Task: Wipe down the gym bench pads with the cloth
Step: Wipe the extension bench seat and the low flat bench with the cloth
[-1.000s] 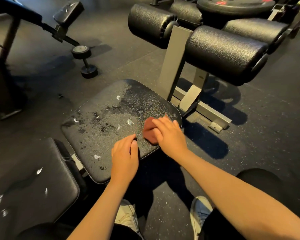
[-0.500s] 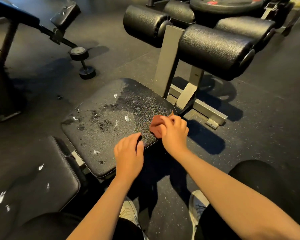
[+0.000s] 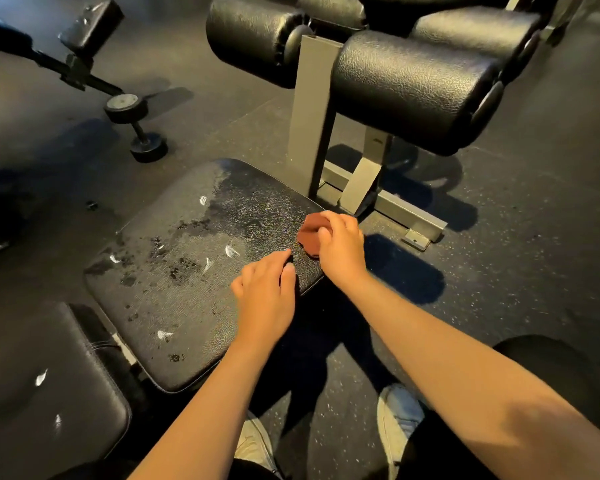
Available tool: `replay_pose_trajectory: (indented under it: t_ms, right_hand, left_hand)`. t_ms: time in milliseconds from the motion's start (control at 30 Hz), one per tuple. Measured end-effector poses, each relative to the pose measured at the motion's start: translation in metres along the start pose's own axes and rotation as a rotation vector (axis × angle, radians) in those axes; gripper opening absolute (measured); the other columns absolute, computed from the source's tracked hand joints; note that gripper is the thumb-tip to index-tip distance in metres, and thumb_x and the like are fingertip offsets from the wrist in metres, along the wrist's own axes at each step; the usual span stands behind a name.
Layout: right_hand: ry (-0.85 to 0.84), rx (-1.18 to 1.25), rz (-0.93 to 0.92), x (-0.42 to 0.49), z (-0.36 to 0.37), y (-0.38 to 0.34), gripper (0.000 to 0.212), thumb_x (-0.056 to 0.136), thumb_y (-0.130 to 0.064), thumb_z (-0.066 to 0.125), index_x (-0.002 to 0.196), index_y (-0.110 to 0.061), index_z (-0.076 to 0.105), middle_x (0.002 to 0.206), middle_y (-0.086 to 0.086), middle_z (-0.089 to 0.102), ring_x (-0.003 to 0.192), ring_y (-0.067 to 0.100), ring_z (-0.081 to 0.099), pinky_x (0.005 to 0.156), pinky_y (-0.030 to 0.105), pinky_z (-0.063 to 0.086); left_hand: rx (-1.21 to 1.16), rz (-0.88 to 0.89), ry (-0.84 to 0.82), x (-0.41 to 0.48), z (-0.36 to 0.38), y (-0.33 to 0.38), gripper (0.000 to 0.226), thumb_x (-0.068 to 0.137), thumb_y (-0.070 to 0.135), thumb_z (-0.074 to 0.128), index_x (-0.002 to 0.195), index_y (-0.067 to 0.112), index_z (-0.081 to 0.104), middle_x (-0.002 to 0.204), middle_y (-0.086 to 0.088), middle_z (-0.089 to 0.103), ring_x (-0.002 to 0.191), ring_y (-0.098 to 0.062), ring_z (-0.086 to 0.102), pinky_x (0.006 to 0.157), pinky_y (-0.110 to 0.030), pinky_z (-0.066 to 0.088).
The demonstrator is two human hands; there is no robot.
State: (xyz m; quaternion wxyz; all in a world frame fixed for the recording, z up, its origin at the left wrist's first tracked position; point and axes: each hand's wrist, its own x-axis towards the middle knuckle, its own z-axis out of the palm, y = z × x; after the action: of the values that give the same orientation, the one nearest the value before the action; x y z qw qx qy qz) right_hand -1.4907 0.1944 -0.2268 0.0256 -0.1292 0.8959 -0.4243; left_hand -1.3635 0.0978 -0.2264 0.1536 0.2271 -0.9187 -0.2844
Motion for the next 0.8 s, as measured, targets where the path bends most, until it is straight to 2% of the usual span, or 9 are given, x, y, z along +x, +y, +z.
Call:
replay_pose_trajectory:
  t_ms: [100, 200, 333, 467, 633, 800]
  right_hand:
    - [0.016, 0.048, -0.015, -0.018, 0.005, 0.007, 0.039, 0.104, -0.036, 0.040, 0.143, -0.031, 0.043, 0.151, -0.001, 0.034, 0.133, 0.022, 0.039, 0.105, 0.036, 0.039]
    - [0.041, 0.082, -0.055, -0.049, 0.009, 0.017, 0.047, 0.103, -0.042, 0.045, 0.148, -0.029, 0.039, 0.157, -0.004, 0.026, 0.137, 0.017, 0.037, 0.110, 0.035, 0.038]
    - [0.019, 0.035, -0.035, -0.020, 0.007, 0.021, 0.037, 0.104, -0.031, 0.044, 0.141, -0.029, 0.051, 0.151, -0.004, 0.035, 0.132, 0.017, 0.043, 0.108, 0.035, 0.040]
    - [-0.018, -0.088, -0.073, 0.033, 0.010, 0.007, 0.036, 0.104, -0.032, 0.042, 0.138, -0.031, 0.055, 0.144, -0.004, 0.045, 0.128, 0.021, 0.047, 0.102, 0.039, 0.045]
    - [-0.016, -0.183, -0.128, 0.008, 0.004, 0.003, 0.041, 0.105, -0.043, 0.038, 0.145, -0.034, 0.044, 0.151, -0.006, 0.036, 0.133, 0.023, 0.040, 0.099, 0.037, 0.043]
    - [0.010, -0.159, -0.048, -0.043, 0.007, 0.006, 0.043, 0.104, -0.050, 0.035, 0.146, -0.041, 0.038, 0.160, -0.008, 0.023, 0.142, 0.020, 0.028, 0.106, 0.041, 0.043]
  left_hand:
    - [-0.033, -0.008, 0.016, 0.013, 0.005, 0.009, 0.035, 0.105, 0.034, 0.035, 0.130, 0.039, 0.059, 0.119, 0.025, 0.056, 0.110, -0.009, 0.040, 0.095, -0.037, 0.023]
    - [-0.015, 0.012, 0.036, 0.026, 0.014, 0.013, 0.039, 0.105, 0.038, 0.030, 0.132, 0.037, 0.059, 0.127, 0.019, 0.061, 0.116, -0.014, 0.045, 0.097, -0.036, 0.025]
    - [0.031, 0.042, 0.064, 0.026, 0.020, 0.010, 0.038, 0.104, 0.041, 0.030, 0.129, 0.038, 0.058, 0.127, 0.021, 0.060, 0.115, -0.009, 0.043, 0.097, -0.033, 0.026]
    - [0.005, 0.013, 0.077, 0.027, 0.021, 0.008, 0.040, 0.105, 0.041, 0.030, 0.134, 0.036, 0.058, 0.130, 0.019, 0.060, 0.118, -0.009, 0.044, 0.102, -0.036, 0.026]
    - [0.011, 0.003, 0.086, 0.028, 0.021, 0.009, 0.038, 0.106, 0.038, 0.034, 0.135, 0.034, 0.057, 0.133, 0.016, 0.060, 0.119, -0.012, 0.045, 0.101, -0.036, 0.026]
    - [0.020, 0.022, 0.095, 0.025, 0.021, 0.012, 0.033, 0.106, 0.037, 0.038, 0.132, 0.036, 0.059, 0.130, 0.020, 0.061, 0.117, -0.010, 0.047, 0.099, -0.033, 0.027]
